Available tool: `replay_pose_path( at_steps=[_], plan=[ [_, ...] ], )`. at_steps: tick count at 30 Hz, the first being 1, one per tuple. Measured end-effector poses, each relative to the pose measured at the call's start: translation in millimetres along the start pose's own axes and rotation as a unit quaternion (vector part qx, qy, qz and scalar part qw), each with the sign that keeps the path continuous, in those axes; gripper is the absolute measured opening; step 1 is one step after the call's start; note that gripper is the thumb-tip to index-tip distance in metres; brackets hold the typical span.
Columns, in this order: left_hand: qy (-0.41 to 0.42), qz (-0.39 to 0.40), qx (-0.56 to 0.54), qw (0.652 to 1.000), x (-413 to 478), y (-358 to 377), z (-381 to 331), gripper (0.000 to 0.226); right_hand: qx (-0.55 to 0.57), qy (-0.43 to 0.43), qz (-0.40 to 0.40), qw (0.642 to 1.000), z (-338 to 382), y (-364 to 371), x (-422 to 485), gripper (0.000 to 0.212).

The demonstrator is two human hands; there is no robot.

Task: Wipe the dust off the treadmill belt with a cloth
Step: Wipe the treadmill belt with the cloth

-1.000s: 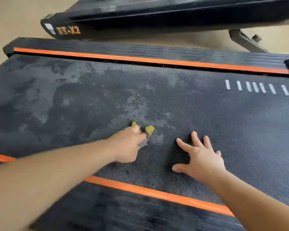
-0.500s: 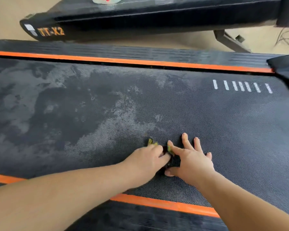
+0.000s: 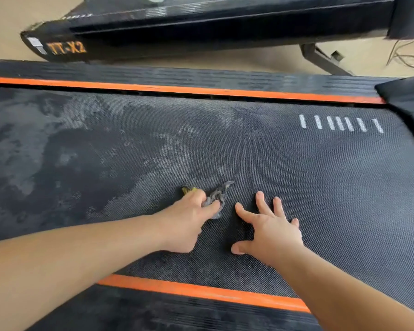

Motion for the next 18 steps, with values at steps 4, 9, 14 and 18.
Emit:
replay_pose_path(
  at_steps=[4, 9, 14, 18],
  plan=[
    [-0.011, -0.016, 0.059, 0.998, 3.5, -14.3, 49.2, 0.022, 0.002, -0.002, 0.001, 1.000, 0.1, 0.0, -0.6, 0.105],
    [-0.028, -0.047, 0.071, 0.996, 2.3, -4.1, 2.8, 0.015, 0.002, -0.001, -0.002, 1.000, 0.9, 0.5, -0.2, 0.105],
    [-0.001, -0.013, 0.102, 0.995, -0.6, -3.9, -4.6, 0.033, 0.000, -0.002, -0.005, 1.000, 0.0, 1.1, -0.8, 0.105],
    [-0.146, -0.035, 0.129, 0.980, -1.6, -22.9, 40.3, 0.038, 0.001, -0.001, -0.006, 1.000, -0.4, 0.8, -1.3, 0.104]
  ],
)
Point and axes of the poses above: each hand's wrist, its own x-axis towards the middle knuckle, its own y-axis out of the palm, z = x × y, the point moved 2 cm from there along x, towards the middle knuckle, and after that the axes turned 2 degrees about y, right-handed, at the moved point
